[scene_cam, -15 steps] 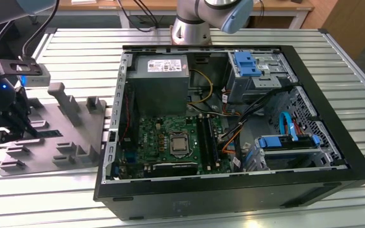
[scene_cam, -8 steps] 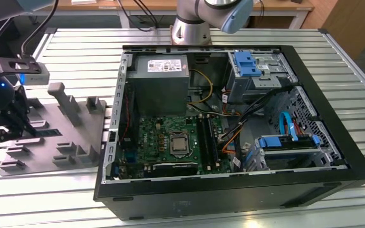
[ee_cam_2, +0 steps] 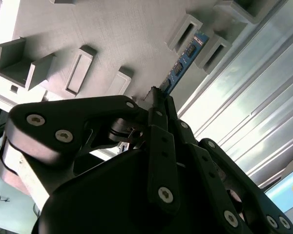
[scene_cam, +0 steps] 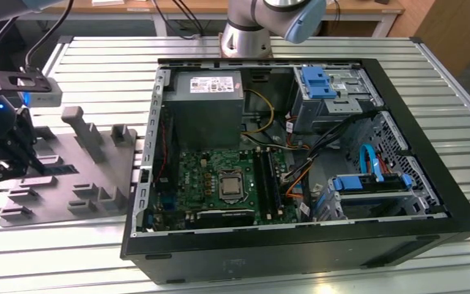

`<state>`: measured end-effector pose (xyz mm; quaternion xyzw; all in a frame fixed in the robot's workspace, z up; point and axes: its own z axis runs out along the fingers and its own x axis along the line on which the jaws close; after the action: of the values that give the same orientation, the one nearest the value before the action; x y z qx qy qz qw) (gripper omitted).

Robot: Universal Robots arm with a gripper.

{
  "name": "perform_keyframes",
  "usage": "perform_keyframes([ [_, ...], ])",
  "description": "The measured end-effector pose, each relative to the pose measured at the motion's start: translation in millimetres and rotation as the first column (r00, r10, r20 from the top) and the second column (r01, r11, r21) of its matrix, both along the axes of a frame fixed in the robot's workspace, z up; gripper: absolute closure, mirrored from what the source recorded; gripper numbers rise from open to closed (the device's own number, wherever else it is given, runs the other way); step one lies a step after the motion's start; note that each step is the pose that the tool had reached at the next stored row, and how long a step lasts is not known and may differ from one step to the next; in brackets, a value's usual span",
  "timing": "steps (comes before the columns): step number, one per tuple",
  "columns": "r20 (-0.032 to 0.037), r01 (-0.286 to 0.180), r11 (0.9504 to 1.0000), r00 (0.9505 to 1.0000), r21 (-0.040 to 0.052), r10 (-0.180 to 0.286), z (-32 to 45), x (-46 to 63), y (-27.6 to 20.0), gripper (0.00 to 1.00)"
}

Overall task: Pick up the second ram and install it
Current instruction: 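Pick up the second ram and move it above second insertion slot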

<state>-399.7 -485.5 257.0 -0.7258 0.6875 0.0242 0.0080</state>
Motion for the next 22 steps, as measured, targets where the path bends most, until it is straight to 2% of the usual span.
perform_keyframes([
  [22,0.0,0.0,1.0,1.0,0.0,0.0,20.9,0.0,0.0,0.86],
])
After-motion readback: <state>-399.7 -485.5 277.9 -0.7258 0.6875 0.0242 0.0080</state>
